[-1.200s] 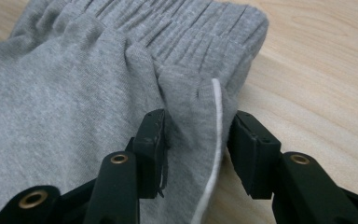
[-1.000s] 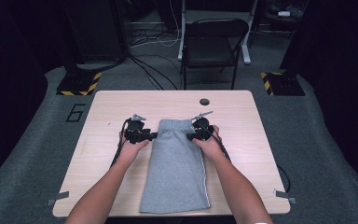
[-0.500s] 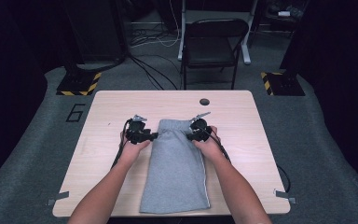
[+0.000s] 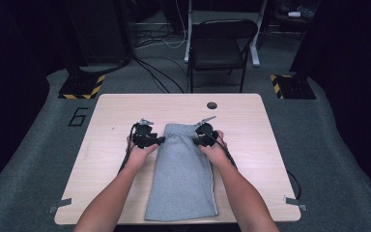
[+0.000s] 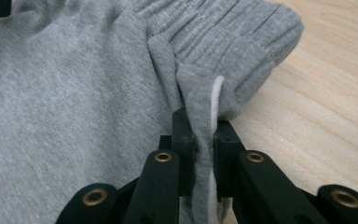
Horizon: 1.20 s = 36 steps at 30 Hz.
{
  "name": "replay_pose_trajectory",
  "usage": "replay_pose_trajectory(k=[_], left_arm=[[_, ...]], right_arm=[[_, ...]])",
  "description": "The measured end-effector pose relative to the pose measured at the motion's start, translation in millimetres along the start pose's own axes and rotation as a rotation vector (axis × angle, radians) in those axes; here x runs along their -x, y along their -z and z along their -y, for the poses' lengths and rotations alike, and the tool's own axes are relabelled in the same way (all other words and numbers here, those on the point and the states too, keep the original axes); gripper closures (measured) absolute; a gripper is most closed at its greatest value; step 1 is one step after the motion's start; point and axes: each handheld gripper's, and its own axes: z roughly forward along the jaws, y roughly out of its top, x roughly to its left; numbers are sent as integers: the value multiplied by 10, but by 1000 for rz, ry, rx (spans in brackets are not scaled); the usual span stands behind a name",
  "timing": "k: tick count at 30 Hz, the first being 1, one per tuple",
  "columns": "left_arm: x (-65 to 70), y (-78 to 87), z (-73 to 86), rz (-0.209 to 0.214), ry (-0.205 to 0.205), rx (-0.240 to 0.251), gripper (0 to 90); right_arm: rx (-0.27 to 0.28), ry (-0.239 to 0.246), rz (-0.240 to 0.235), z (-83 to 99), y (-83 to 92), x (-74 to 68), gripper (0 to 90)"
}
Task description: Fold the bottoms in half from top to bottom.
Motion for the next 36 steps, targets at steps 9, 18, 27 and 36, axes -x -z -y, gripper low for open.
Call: replay_pose_trajectory(k=[9, 18, 27, 36], left_arm=[[-24, -140, 30, 3, 11, 5, 468], [-27, -232, 47, -2, 7, 10, 430], [24, -261, 41, 22, 1, 13, 525], [71, -242, 31, 23, -24, -18, 768]], right_arm=[[16, 2, 4, 7, 20, 1, 831], [45, 3, 8, 28, 71, -30, 831], [54, 6, 4, 34, 97, -36, 829], [70, 2, 7, 36, 123, -62, 829]])
